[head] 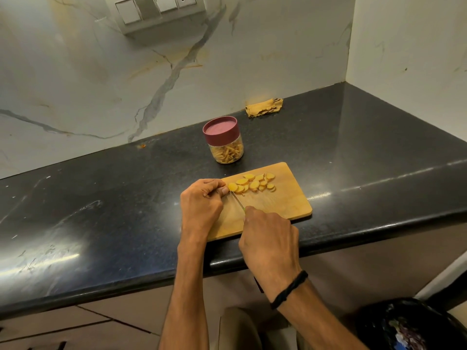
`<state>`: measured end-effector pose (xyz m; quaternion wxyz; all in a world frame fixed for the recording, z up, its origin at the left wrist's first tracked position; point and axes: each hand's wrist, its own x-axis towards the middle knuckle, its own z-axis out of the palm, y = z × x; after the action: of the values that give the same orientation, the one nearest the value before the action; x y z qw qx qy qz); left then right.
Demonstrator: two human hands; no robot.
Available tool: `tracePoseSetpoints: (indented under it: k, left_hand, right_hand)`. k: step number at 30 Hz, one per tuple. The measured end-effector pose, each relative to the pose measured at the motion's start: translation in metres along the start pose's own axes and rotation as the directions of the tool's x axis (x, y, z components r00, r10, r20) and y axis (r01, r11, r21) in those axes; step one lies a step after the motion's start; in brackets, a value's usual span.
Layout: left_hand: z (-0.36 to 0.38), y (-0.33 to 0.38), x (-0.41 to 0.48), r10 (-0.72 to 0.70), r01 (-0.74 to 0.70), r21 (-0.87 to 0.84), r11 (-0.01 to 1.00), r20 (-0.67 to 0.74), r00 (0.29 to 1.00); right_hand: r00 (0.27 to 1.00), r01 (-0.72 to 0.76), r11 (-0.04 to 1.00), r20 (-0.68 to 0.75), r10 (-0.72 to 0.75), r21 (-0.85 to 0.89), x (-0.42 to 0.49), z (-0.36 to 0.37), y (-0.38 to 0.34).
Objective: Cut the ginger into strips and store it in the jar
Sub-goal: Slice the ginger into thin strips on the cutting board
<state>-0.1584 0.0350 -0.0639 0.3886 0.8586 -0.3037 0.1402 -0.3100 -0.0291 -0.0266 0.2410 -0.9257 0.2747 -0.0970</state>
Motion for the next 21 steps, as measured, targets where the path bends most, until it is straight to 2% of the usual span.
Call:
tracePoseSetpoints:
  k: [11,21]
  left_hand:
    - [0.0,-0.003,0.001,-0.011,0.011,-0.023,1.0,0.011,1.0]
    - [0.0,-0.006,0.002,-0.035,0.035,-0.067,0.997,0.009,0.999]
  right_hand:
    - [0.998,0.005,0.994,-0.068,0.003,0.105,0.012,-0.001,0.001]
    - [0.997,0.037,0.993,-0.078,-0.029,0.114,0.027,0.01,-0.006]
